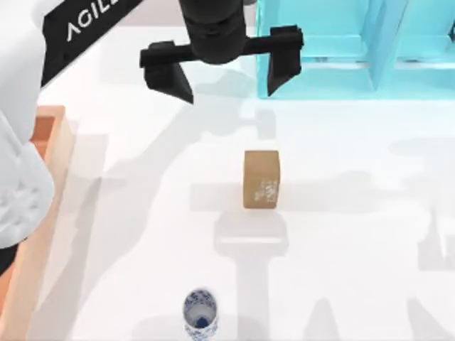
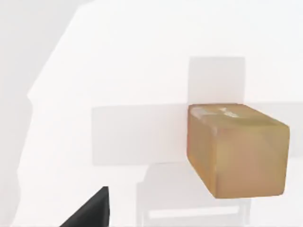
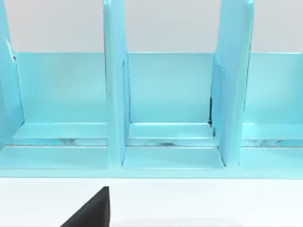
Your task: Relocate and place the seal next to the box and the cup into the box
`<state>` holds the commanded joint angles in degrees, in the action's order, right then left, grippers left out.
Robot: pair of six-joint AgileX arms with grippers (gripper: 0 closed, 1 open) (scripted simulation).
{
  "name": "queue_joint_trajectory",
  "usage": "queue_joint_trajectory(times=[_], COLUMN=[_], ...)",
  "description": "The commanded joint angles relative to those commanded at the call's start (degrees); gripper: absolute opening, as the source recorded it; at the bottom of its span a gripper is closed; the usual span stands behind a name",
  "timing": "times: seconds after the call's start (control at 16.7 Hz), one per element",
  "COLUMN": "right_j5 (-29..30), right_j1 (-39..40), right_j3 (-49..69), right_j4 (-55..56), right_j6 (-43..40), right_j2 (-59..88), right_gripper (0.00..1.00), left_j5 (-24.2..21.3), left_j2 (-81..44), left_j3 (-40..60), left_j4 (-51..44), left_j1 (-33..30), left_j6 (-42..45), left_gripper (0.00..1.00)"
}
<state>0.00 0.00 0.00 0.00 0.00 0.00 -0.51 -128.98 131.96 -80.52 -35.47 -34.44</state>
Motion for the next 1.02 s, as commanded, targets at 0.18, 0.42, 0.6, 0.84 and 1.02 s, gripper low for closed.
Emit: queue_joint_trajectory(times=[0.18, 0.42, 0.6, 0.84, 1.02], right_j5=[0.0, 0.0, 0.0, 0.0, 0.0], right_j1=[0.0, 0.0, 0.0, 0.0, 0.0], right_j3=[0.0, 0.0, 0.0, 0.0, 0.0], right_j4=[0.0, 0.0, 0.0, 0.0, 0.0], right_j6=[0.0, 0.0, 0.0, 0.0, 0.0], right_j2=[0.0, 0.0, 0.0, 0.0, 0.0], right_gripper=[1.00, 1.00, 1.00, 1.00, 1.00], left_j5=[0.1, 0.2, 0.2, 0.2, 0.2], left_j2=[-11.3, -19.6, -20.3, -20.4, -19.5], left_j3=[11.6, 20.1, 20.9, 20.6, 16.5], left_j4=[-7.4, -12.8, -13.2, -13.0, -9.2], left_j1=[-3.2, -5.6, -5.8, -5.5, -5.6], left_j6=[-2.7, -4.7, -4.9, -4.8, -4.6], left_gripper=[1.00, 1.00, 1.00, 1.00, 1.00])
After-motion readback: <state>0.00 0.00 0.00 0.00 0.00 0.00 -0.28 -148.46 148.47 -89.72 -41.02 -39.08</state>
